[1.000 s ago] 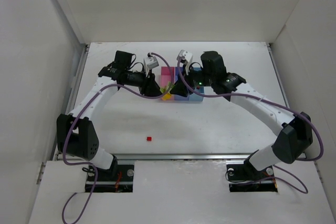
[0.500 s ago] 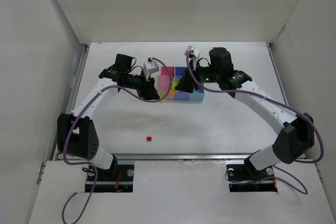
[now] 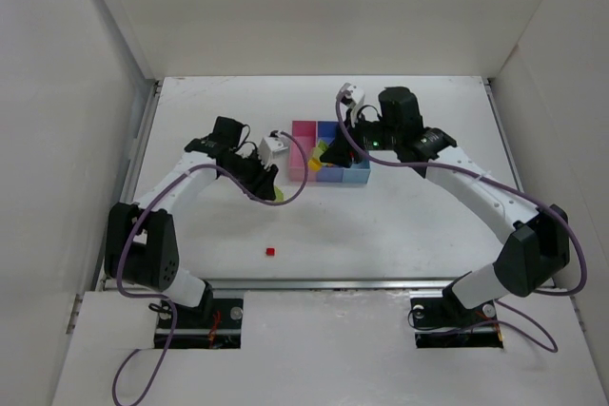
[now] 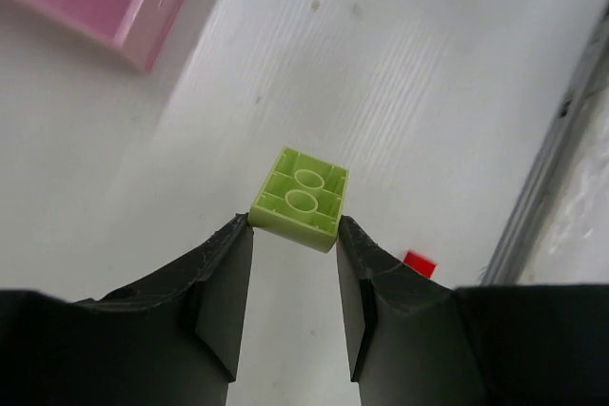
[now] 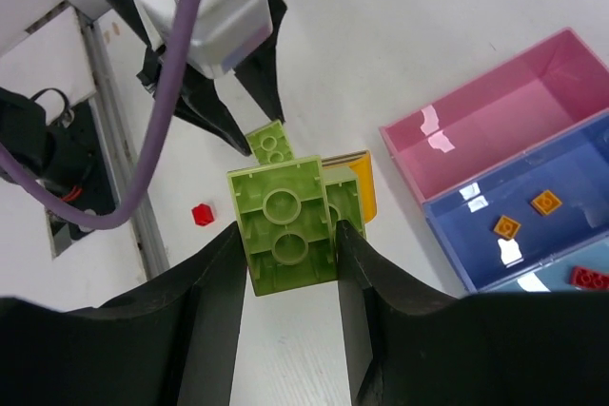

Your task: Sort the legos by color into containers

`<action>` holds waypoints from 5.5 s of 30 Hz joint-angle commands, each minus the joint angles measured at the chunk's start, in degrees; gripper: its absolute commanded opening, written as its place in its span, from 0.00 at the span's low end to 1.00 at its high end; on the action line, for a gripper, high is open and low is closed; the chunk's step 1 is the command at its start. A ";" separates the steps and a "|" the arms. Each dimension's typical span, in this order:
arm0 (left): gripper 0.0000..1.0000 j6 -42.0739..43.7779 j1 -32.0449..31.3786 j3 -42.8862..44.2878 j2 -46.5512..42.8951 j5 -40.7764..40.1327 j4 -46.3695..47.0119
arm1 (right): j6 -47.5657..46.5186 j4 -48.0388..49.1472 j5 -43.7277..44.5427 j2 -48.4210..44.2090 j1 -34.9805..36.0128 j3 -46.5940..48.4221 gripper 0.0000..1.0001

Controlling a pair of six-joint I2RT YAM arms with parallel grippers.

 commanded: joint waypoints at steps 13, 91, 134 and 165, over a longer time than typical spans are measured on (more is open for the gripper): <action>0.01 8.79 -2.64 -7.01 -0.33 -31.52 1.13 | -0.45 -1.35 6.23 -2.35 -0.38 0.43 0.00; 0.71 -3.61 -26.37 -1.57 -18.87 -40.13 37.25 | 32.15 6.91 18.44 1.08 6.39 7.11 0.00; 0.00 -3.61 -20.22 -9.92 -21.16 -39.17 24.34 | 30.57 6.91 14.41 1.25 3.85 2.97 0.00; 0.00 -12.13 -12.92 -11.94 -28.01 -39.17 22.49 | 33.56 1.91 17.74 28.05 0.77 18.18 0.22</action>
